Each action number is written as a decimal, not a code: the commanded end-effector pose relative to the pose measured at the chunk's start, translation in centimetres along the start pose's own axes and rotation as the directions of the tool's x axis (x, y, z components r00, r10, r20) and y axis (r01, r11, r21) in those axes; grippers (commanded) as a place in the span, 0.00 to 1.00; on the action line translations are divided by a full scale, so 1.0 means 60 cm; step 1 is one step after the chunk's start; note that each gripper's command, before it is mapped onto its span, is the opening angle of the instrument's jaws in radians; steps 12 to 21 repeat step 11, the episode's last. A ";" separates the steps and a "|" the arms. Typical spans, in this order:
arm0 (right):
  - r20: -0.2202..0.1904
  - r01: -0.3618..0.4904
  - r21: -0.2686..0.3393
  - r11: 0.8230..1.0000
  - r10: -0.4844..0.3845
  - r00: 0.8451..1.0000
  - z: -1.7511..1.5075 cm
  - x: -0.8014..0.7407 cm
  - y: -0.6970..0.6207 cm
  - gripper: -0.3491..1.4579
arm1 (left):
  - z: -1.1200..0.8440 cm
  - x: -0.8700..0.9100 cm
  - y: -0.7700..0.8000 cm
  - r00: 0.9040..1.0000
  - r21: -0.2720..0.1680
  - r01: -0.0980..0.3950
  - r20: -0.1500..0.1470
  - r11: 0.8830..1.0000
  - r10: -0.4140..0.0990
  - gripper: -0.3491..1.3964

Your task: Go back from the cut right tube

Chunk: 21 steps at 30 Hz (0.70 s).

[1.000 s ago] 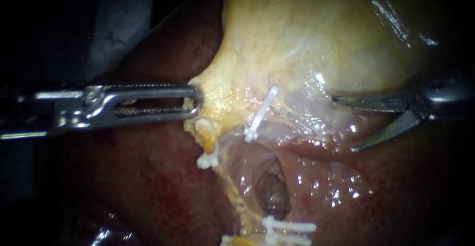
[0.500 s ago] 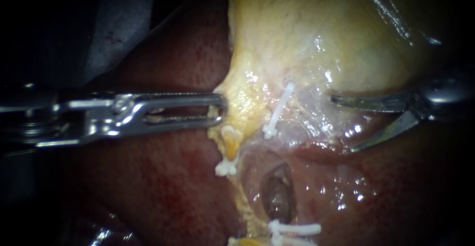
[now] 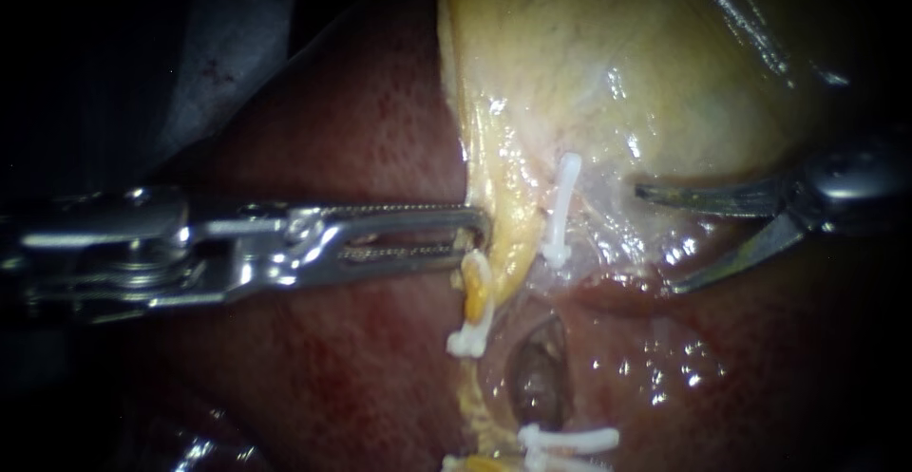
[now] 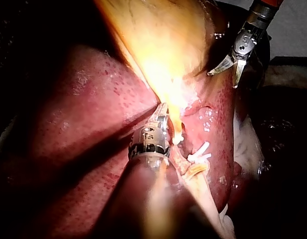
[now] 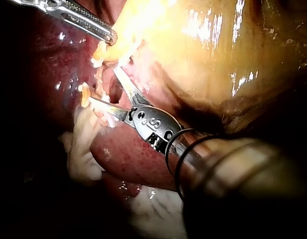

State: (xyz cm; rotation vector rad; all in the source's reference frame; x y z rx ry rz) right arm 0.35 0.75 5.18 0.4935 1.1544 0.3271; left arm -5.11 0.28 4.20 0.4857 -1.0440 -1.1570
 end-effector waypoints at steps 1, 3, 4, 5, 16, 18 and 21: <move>0.000 0.000 0.000 1.000 0.000 1.000 0.0000 0.0000 0.0000 0.68 | 0.0000 0.0000 0.0000 1.000 -0.001 0.000 0.000 1.000 0.000 0.00; 0.000 0.000 0.000 1.000 0.000 1.000 0.0000 0.0000 0.0000 0.68 | 0.0000 0.0000 -0.0001 1.000 -0.001 0.000 0.000 1.000 0.000 0.00; 0.000 0.000 0.000 1.000 0.000 1.000 0.0000 0.0000 0.0000 0.68 | 0.0001 0.0000 -0.0001 1.000 -0.001 0.000 0.000 1.000 0.000 0.00; 0.000 0.000 0.000 1.000 0.000 1.000 0.0000 0.0000 0.0000 0.68 | 0.0001 0.0000 -0.0002 1.000 -0.001 0.000 0.000 1.000 0.000 0.00; 0.000 0.000 0.000 1.000 0.000 1.000 0.0000 0.0000 0.0000 0.68 | 0.0001 0.0000 -0.0002 1.000 -0.001 0.000 0.000 1.000 0.000 0.00; 0.000 0.000 0.000 1.000 0.000 1.000 0.0000 0.0000 0.0000 0.68 | 0.0001 0.0000 -0.0002 1.000 -0.001 0.000 0.000 1.000 0.000 0.00; 0.000 0.000 0.000 1.000 0.000 1.000 0.0000 0.0000 0.0000 0.68 | 0.0001 0.0000 -0.0002 1.000 -0.001 0.000 0.000 1.000 0.000 0.00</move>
